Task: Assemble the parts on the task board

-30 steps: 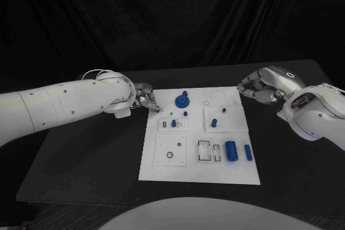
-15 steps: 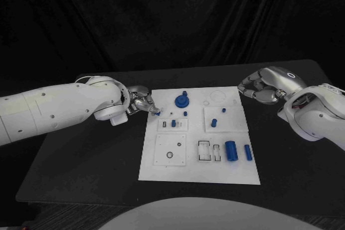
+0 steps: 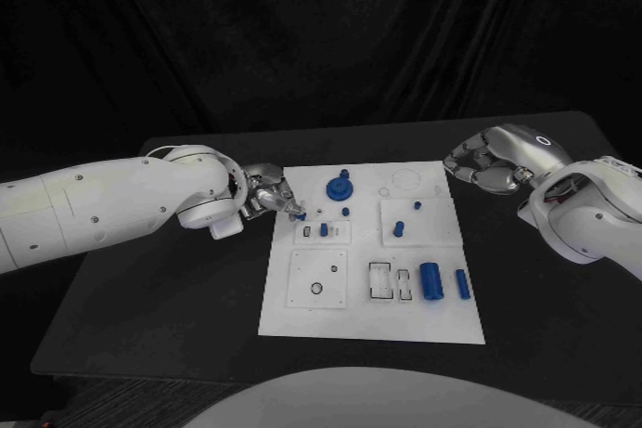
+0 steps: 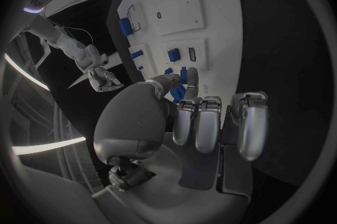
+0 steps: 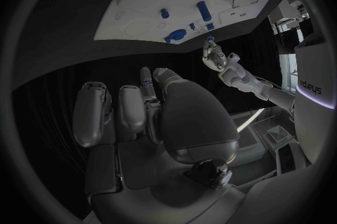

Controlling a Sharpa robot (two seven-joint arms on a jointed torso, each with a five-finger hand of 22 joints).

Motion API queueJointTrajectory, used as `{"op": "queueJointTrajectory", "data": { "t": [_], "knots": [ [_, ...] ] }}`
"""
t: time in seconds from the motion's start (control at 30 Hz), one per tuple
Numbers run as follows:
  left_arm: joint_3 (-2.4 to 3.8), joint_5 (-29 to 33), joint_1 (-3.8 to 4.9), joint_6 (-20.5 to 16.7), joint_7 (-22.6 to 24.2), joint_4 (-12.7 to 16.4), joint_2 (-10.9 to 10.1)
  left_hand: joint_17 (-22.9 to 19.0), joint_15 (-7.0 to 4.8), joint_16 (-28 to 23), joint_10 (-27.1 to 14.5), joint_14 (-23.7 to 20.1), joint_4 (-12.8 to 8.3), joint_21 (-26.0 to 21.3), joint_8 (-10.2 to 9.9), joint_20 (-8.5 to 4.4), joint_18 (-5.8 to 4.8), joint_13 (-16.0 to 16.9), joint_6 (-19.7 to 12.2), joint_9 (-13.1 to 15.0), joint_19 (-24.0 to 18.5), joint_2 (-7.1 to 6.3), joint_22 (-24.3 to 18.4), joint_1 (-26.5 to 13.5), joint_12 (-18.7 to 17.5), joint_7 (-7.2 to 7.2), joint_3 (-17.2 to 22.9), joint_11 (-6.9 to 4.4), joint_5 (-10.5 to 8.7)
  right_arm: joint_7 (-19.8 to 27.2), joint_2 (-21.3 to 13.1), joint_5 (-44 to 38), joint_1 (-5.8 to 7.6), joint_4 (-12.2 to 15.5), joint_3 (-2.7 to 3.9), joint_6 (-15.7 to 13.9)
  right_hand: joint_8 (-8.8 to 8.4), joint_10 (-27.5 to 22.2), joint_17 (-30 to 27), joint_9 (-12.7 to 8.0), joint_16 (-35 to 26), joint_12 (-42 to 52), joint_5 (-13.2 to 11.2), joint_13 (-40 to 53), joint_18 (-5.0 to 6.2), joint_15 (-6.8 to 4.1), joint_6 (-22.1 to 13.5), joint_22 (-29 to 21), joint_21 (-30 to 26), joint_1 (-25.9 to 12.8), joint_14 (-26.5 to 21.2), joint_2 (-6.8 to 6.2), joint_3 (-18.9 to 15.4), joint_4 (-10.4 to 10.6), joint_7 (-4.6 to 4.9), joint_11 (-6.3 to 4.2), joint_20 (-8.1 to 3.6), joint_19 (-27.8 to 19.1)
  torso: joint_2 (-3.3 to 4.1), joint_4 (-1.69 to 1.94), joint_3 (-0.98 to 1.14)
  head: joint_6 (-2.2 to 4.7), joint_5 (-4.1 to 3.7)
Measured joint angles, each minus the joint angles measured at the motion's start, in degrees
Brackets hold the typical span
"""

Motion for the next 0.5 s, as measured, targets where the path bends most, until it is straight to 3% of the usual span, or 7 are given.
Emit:
{"op": "queueJointTrajectory", "data": {
  "t": [0.5],
  "knots": [
    [0.00,-1.6,-0.38,0.6,-0.3,-0.5,1.2,0.0,0.00,0.0,0.0,0.0,-0.2,-0.3,-0.1,0.00,0.00,0.0,0.2,0.1,0.0,1.05,0.0,-1.0,0.0,-0.22,-0.3,0.00,-2.34,0.0,0.1,0.0,0.00,0.0,0.00,0.0,-0.03,0.0,0.0,0.0,0.0,0.0,0.0,0.0,0.01,0.00,0.0,0.0,0.0,0.0,0.0,0.00,0.2,-0.2,0.00,0.00,0.00,0.0,0.00,-0.04,-0.07,0.00,0.12]
  ]
}}
